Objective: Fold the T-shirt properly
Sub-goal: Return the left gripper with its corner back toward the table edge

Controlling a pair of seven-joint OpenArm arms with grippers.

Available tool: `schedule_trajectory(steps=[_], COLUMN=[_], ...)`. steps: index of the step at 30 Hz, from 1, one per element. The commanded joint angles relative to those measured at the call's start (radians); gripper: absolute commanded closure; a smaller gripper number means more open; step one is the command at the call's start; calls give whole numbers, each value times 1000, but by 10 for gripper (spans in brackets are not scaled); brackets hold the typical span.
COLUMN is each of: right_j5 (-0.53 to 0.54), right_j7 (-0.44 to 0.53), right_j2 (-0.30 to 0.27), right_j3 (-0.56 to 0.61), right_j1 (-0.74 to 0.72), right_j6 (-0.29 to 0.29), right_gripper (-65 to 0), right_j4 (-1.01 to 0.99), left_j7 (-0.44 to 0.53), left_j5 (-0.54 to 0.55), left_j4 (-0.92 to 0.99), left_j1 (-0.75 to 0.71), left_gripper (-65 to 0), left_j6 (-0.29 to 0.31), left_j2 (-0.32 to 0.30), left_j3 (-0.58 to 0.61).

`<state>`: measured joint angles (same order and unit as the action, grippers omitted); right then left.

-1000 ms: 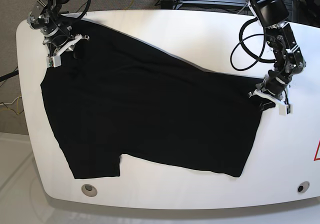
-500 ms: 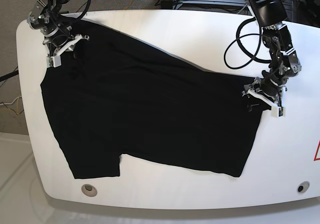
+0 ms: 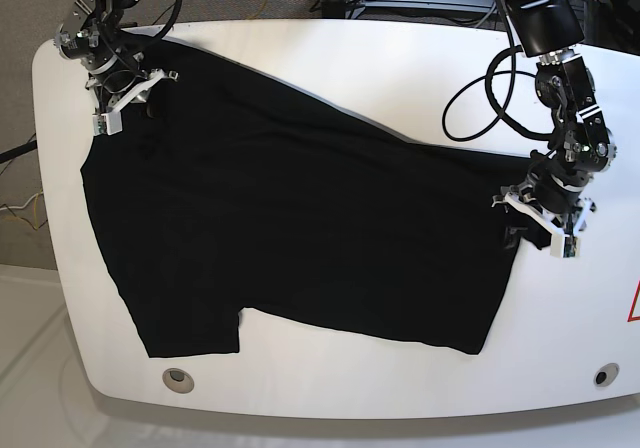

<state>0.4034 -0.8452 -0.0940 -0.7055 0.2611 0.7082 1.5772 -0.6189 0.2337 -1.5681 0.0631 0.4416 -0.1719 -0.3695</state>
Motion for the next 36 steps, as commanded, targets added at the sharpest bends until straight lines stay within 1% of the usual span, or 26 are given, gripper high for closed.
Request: schedule_trajectory(steps=[1, 6, 19, 21, 27, 29, 31, 32, 36], right_j5=[-60, -59, -59, -59, -59, -59, -59, -59, -59], right_j7=[-65, -65, -65, -65, -65, -65, -65, -65, -65], right_j2=[-6, -6, -6, -6, -6, -6, -6, -5, -3], right_j3=[1, 1, 1, 1, 1, 1, 1, 1, 1], right_j1=[8, 8, 8, 10, 13, 14, 14, 14, 14], right_j6=[-10, -10, -10, -10, -10, -10, -10, -10, -10], right_gripper=[-87, -87, -87, -87, -87, -87, -87, -87, -87], right_j4=[1, 1, 1, 1, 1, 1, 1, 1, 1], left_j7=[20, 20, 20, 20, 24, 24, 24, 24, 23], left_j5=[-30, -89, -83, -83, -84, -84, -84, -84, -84], left_j4=[-73, -131, -205, -205, -199, -197, -197, -197, -197], left_j1=[-6, -18, -177, -208, -245, -245, -245, -243, -237], left_gripper=[-385, -385, -385, -385, -385, -385, -385, -385, -387], left_j6=[4, 6, 6, 6, 9, 26, 61, 101, 182], left_j2=[-5, 1, 4, 5, 59, 67, 67, 68, 91], left_j3=[0, 0, -7, -20, -128, -161, -187, -201, -239])
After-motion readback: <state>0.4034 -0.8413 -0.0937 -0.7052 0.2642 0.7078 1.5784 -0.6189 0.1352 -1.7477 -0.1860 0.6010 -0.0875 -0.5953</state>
